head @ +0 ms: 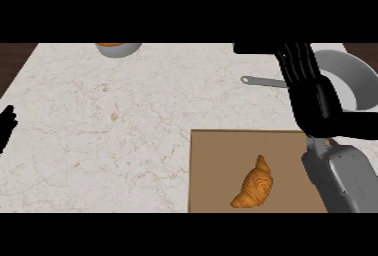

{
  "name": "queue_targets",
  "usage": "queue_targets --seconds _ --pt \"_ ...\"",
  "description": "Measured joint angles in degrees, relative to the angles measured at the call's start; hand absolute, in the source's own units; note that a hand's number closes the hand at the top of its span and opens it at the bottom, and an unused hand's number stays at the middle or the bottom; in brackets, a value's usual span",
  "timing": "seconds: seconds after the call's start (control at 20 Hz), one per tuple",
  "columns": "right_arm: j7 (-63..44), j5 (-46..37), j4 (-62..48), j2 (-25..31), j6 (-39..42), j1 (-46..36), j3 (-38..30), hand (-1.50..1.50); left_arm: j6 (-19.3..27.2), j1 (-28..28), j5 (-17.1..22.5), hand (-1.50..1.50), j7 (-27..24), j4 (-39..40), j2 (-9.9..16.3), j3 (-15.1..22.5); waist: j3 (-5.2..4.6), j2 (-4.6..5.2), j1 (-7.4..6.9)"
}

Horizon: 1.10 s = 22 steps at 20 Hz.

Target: Pick the croissant from the tray and place it in the pot

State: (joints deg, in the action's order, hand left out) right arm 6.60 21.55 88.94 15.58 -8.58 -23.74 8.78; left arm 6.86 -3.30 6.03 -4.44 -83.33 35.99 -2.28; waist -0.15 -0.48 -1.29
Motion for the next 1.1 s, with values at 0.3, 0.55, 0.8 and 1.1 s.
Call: queue_targets --seconds 0.3,0.55,0.8,1.1 --pt "-7.6 -3.9 -3.2 -3.8 -3.3 2.3 7.4 -1.5 1.1 4.9 4.0 0.0 6.2 -4.6 -9.1 4.1 0.06 0.37 1.21" --pt "-9.4 -21.5 -5.4 6.8 -9.8 4.5 12.3 -1.5 1.4 5.6 7.7 0.0 9.2 -5.5 -14.4 6.2 -0.61 -0.37 3.87" --pt "-12.7 -35.5 5.8 11.5 -17.2 11.8 18.9 -1.5 3.6 6.3 8.9 0.0 13.3 -8.3 -17.5 7.6 -0.22 -0.93 4.95" --pt "-30.0 -46.3 19.7 22.4 -11.9 16.1 21.9 -1.5 5.4 6.9 8.7 0.0 16.4 -10.5 -18.7 8.5 -0.27 -0.99 5.16"
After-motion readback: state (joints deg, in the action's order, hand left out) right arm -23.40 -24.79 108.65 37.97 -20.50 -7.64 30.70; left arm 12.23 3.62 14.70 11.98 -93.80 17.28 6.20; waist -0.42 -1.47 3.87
